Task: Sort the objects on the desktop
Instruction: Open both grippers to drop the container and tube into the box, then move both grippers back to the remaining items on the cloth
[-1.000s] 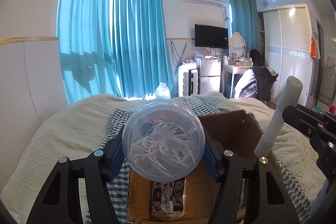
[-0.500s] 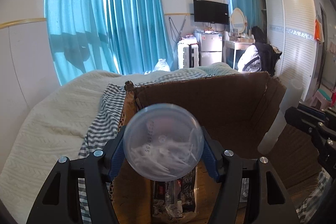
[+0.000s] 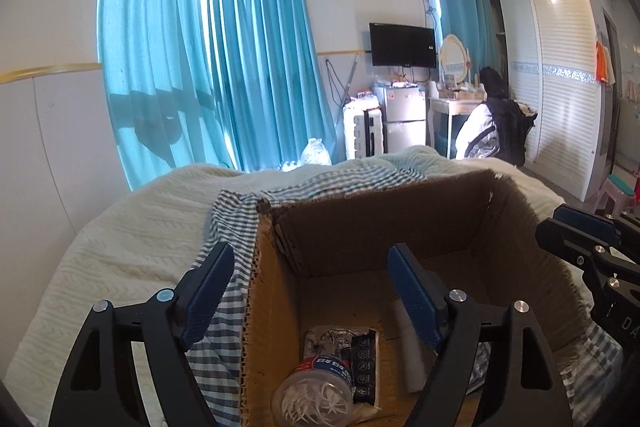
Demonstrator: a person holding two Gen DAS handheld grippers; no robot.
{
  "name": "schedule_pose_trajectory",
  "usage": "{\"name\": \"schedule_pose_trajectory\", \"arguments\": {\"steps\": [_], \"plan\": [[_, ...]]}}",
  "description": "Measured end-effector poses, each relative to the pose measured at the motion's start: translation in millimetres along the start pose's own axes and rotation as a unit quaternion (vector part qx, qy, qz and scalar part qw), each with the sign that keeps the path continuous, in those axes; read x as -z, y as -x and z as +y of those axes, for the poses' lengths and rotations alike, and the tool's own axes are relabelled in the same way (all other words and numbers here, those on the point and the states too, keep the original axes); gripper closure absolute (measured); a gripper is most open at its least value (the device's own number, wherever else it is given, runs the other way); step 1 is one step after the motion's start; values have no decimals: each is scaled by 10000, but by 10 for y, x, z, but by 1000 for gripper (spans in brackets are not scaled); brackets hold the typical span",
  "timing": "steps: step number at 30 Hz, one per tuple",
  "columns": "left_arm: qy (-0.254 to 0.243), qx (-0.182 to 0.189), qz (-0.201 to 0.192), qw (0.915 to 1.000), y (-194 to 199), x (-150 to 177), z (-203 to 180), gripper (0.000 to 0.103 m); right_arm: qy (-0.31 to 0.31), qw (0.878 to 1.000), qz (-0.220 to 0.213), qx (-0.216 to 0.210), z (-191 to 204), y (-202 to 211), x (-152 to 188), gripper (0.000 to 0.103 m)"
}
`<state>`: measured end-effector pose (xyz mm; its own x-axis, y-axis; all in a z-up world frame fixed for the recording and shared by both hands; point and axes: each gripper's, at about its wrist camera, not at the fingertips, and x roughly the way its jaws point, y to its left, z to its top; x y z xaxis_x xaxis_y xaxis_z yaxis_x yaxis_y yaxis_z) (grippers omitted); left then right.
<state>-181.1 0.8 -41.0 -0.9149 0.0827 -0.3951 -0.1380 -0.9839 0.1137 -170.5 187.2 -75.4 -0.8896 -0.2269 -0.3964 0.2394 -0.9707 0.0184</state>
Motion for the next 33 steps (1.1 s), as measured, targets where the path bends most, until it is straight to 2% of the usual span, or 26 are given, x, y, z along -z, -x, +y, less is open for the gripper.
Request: {"name": "schedule_pose_trajectory", "arguments": {"steps": [4,7,12,14,16,26,33], "plan": [[74,-28,-173,9998,229,-99,41,11,18,9998,-174,-12,43,274,-81,73],[103,-72,-293,9995,412,-168,76,10,12,9994,-332,-44,99,494,-144,63],[251,-144,-466,9985,707,-265,168,5,59,9985,-531,-68,186,843,-212,60],[291,-177,-509,9981,812,-282,192,4,61,9981,-609,-71,202,972,-227,52],[341,-208,-536,9978,913,-272,225,0,28,9976,-694,-72,219,1107,-232,50],[632,-199,-377,9971,1267,-138,264,0,-63,9973,-725,-41,321,1581,-108,46],[619,-324,-185,9974,1490,132,232,0,-126,9980,-623,40,356,1869,132,42]]}}
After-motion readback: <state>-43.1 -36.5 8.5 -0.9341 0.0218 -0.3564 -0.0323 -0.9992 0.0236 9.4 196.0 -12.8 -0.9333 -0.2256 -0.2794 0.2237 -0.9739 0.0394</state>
